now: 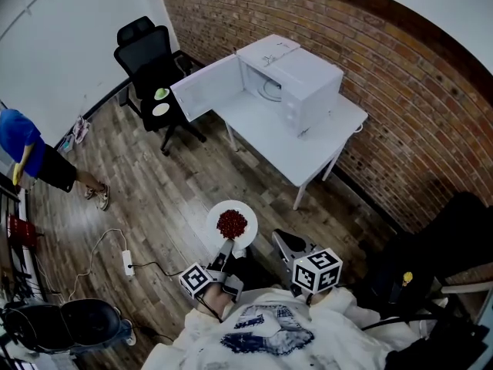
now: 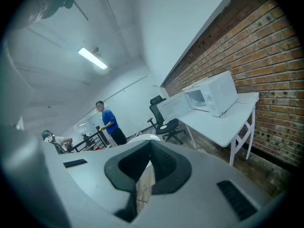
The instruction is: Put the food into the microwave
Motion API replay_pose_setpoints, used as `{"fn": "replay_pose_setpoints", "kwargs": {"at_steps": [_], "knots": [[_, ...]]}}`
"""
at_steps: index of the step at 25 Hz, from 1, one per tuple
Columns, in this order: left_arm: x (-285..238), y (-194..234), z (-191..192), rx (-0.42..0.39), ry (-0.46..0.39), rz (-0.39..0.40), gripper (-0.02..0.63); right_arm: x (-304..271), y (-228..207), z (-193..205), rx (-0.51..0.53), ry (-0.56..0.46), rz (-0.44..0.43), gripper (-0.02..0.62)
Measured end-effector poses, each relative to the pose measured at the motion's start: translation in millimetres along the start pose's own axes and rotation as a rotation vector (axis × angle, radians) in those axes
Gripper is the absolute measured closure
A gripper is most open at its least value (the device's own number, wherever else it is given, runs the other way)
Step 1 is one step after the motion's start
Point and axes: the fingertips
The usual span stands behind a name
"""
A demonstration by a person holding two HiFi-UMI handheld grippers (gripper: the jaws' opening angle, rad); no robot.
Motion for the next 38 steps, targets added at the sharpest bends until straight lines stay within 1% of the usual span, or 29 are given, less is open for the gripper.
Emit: {"fn": "replay_pose_setpoints", "kwargs": {"at_steps": [7,15,21,24,25,28,32,38], "knots": [[-45.1,-9.9,-46.0,0.012,0.025,0.008,0.568,-56.3,-19.5,-13.4,-0.012,0.024,0.020,0.581],[-97.2,-34.9,-121.8,0.021,0.042,0.004,0.568,-143.1,-29.3,-47.6,-0.013,0.045,0.024,0.581],[-129.1,-48.9,-176.6,0.021,0.074,-0.001,0.568,-203.6,-36.1,-69.9,-0.023,0.047,0.048,0.581],[-142.4,-50.6,-203.9,0.003,0.089,-0.026,0.568,-230.4,-39.0,-78.9,-0.029,0.046,0.061,0.581],[-147.6,-53.6,-211.6,0.004,0.096,-0.023,0.568,-239.1,-39.8,-81.5,-0.032,0.045,0.066,0.581],[-161.2,-62.5,-230.5,0.020,0.124,-0.006,0.568,-261.4,-41.4,-88.4,-0.040,0.038,0.091,0.581],[-172.5,-65.6,-251.7,0.009,0.165,-0.013,0.569,-281.3,-42.3,-97.7,-0.049,0.018,0.129,0.581],[-186.1,-63.9,-261.5,0.026,0.197,-0.024,0.569,-290.1,-55.6,-104.5,-0.062,0.016,0.180,0.581]]}}
Point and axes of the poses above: the fingertips, and each gripper's own axes: x backward along the fingers, y to its left, z out of its underside, and after that the axes turned 15 degrees about x, right-handed
